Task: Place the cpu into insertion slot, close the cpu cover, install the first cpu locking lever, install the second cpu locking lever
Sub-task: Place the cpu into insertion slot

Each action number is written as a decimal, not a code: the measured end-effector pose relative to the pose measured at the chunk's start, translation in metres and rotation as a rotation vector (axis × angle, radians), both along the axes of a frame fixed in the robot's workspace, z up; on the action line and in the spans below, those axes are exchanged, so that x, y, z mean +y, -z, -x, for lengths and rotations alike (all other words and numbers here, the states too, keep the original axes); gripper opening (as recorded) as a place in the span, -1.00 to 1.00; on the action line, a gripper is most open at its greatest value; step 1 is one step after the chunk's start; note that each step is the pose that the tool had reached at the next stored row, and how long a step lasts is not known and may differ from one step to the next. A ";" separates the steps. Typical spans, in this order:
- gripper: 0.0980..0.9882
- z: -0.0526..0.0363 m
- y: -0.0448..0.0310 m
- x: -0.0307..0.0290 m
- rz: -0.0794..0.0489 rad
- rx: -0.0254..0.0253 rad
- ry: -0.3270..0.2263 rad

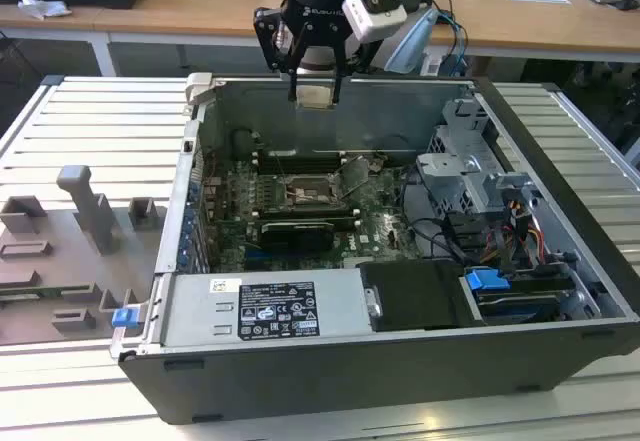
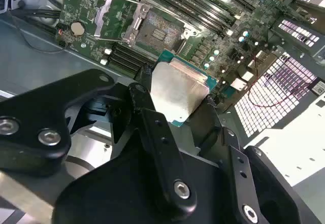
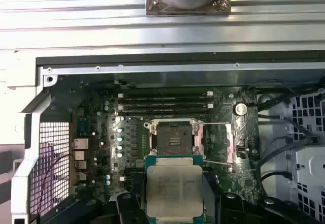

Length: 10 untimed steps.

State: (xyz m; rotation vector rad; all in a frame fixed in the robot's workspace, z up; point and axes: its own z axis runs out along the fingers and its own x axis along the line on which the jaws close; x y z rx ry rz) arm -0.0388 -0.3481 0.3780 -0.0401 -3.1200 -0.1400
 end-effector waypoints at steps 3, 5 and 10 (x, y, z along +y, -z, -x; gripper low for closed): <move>-0.01 -0.0001 0.0000 -0.0001 0.000 0.0001 0.018; -0.01 0.0000 0.0000 -0.0002 0.000 0.0001 0.028; -0.01 0.0000 0.0002 -0.0014 0.000 0.0000 0.053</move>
